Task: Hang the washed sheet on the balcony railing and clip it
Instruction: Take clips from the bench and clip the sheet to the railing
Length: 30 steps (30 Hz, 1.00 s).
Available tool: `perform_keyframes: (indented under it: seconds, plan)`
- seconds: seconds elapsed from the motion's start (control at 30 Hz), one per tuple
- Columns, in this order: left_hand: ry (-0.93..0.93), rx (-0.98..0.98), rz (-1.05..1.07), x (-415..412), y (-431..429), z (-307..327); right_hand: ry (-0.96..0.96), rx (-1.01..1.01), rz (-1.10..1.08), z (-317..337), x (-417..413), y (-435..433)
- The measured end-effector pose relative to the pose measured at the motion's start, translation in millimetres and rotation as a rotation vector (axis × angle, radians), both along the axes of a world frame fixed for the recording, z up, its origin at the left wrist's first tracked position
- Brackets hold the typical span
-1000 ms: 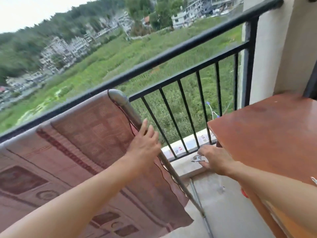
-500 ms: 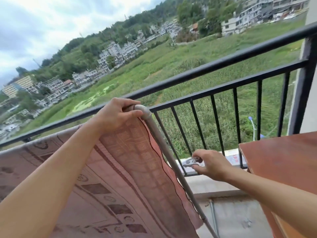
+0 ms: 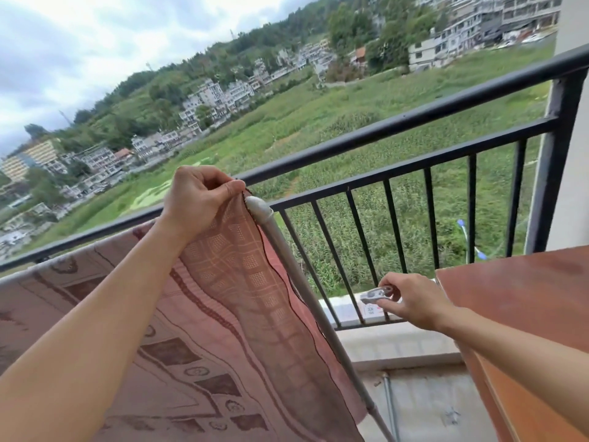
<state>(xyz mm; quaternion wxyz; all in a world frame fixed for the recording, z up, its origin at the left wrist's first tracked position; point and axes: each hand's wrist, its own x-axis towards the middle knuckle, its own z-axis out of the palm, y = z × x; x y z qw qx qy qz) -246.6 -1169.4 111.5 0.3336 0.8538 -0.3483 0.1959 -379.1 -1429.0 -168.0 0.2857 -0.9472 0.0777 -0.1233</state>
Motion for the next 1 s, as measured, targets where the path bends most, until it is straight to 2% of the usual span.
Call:
perform_keyframes:
  seconds: [0.1, 0.2, 0.27, 0.33, 0.4, 0.47, 0.6, 0.7, 0.77, 0.83, 0.93, 1.0]
  plan:
    - [-0.031, -0.071, -0.048, -7.6, -17.4, 5.8, 0.002, 0.027, -0.020, 4.1, 7.8, 1.9]
    - [-0.027, 0.048, -0.101, -13.2, -35.6, 3.3, 0.006, 0.168, -0.007, 8.6, 22.6, 15.9]
    - [0.043, 0.265, -0.125, -11.3, -40.9, -2.7, -0.010, 0.373, -0.005, 14.1, 32.4, 28.6]
    - [0.075, 0.562, -0.105, -13.0, -41.7, -8.2, 0.021, 0.638, 0.031, 21.3, 38.7, 40.8]
    - [-0.101, 0.952, -0.063, -20.9, -43.3, -11.2, 0.068, 0.836, 0.067, 26.3, 41.1, 46.8]
    - [-0.280, 1.199, -0.070, -30.5, -49.5, -12.0, 0.088, 0.910, 0.068, 26.8, 41.7, 47.6]
    - [-0.258, 1.384, -0.046, -37.3, -63.9, -14.3, 0.068, 0.961, -0.007, 17.6, 42.2, 44.7]
    - [-0.297, 1.609, 0.006, -45.0, -74.1, -27.5, 0.063, 0.964, -0.054, 10.3, 37.8, 41.1]
    - [-0.388, 1.605, -0.012, -44.8, -78.9, -35.2, 0.066, 0.962, -0.066, 7.9, 31.7, 37.1]
    - [-0.404, 1.437, -0.079, -33.5, -83.6, -34.7, 0.065, 0.953, -0.078, 5.7, 25.0, 32.4]
    - [-0.233, 1.330, -0.089, -17.2, -94.4, -29.6, 0.055, 0.952, -0.112, 0.8, 15.8, 25.6]
    - [-0.134, 1.362, -0.069, -12.7, -103.0, -32.1, 0.048, 0.953, -0.132, -2.6, 10.7, 21.1]
